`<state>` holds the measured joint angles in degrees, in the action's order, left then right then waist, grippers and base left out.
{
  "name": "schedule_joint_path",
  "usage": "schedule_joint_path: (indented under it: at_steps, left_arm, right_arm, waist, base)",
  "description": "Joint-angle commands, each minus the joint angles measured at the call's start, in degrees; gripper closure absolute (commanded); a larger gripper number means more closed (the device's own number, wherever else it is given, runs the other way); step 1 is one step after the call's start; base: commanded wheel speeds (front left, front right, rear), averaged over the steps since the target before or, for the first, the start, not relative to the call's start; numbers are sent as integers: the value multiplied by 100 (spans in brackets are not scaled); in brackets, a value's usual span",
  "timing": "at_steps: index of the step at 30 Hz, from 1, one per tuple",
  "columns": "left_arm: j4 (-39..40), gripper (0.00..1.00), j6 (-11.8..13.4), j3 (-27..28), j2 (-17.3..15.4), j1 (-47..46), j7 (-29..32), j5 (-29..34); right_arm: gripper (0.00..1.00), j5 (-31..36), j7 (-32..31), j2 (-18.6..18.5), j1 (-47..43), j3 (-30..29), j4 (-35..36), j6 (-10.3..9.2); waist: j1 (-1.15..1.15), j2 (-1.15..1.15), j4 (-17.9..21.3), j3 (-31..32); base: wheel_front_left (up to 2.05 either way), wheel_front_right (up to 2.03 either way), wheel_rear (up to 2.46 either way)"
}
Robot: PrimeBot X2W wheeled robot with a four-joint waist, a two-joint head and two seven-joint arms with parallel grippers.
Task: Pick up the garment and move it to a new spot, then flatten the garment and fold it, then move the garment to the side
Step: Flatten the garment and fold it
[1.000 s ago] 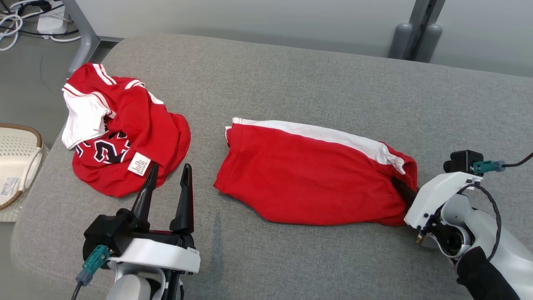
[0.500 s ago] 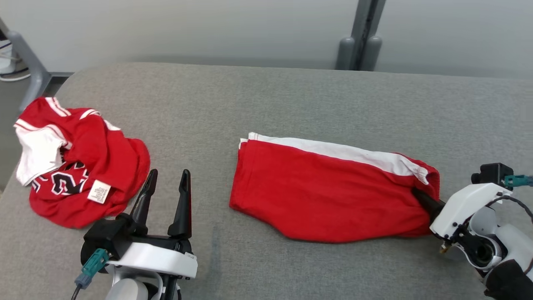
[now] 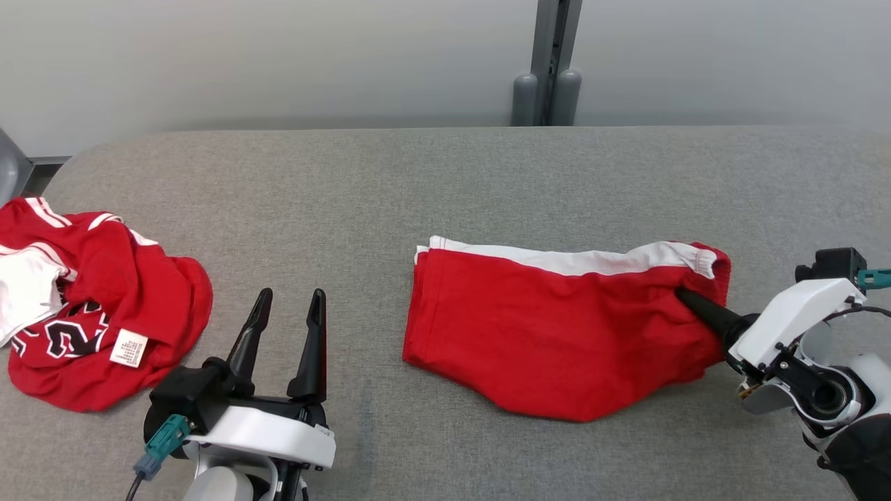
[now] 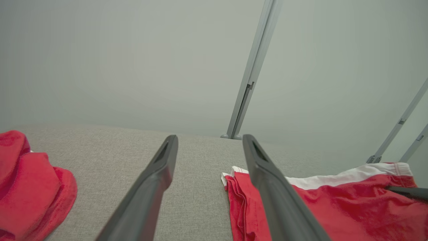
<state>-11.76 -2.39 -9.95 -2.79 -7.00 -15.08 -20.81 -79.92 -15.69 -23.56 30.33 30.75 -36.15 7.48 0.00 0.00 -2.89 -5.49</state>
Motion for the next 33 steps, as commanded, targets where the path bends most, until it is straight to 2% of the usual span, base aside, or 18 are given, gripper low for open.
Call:
schedule_joint_path:
  at_steps: [1,7,14,20,27,28,29,30,31,33]
  left_arm:
    - [-5,0,-1,-4,-22,-42,-12,-57]
    - [86,0,51,-40,-21,-70,-11,-103]
    - [158,0,81,-199,-19,-29,-11,-169]
    - [167,0,121,-411,-21,-106,-11,-259]
    - [185,0,161,-410,-18,-137,-11,-256]
    - [184,0,158,-405,-19,-129,-11,-265]
    - [184,0,162,-400,-20,-119,-11,-275]
    - [188,0,168,-397,-20,-107,-11,-286]
    - [188,0,176,-394,-20,-96,-11,-287]
    - [183,0,194,-380,-20,-85,-11,-282]
  right_arm:
    - [100,-263,-162,80,22,-82,186,3]
    - [100,-674,-369,276,54,-232,270,3]
    - [100,-1000,-368,745,290,-379,-172,3]
    - [100,-1052,-283,1149,657,-394,-726,3]
    - [100,-907,-184,1339,902,-313,-1211,4]
    - [85,-917,-204,1370,919,-313,-1236,4]
    - [56,-919,-209,1390,937,-310,-1256,4]
    - [9,-877,-200,1396,959,-289,-1224,4]
    - [0,-871,-187,1418,954,-280,-1202,4]
    - [0,-878,-166,1483,944,-270,-1093,4]
  waist:
    - [0,0,-100,18]
    - [0,0,-372,0]
    - [0,0,-794,-87]
    - [0,0,-1157,-189]
    - [0,0,-1399,-234]
    - [0,0,-1408,-236]
    - [0,0,-1410,-237]
    - [0,0,-1406,-241]
    - [0,0,-1396,-243]
    - [0,0,-1353,-240]
  base:
    - [0,0,0]
    - [0,0,0]
    - [0,0,0]
    - [0,0,0]
    - [0,0,0]
    - [0,0,0]
    - [0,0,0]
    - [0,0,0]
    - [0,0,0]
    - [0,0,0]
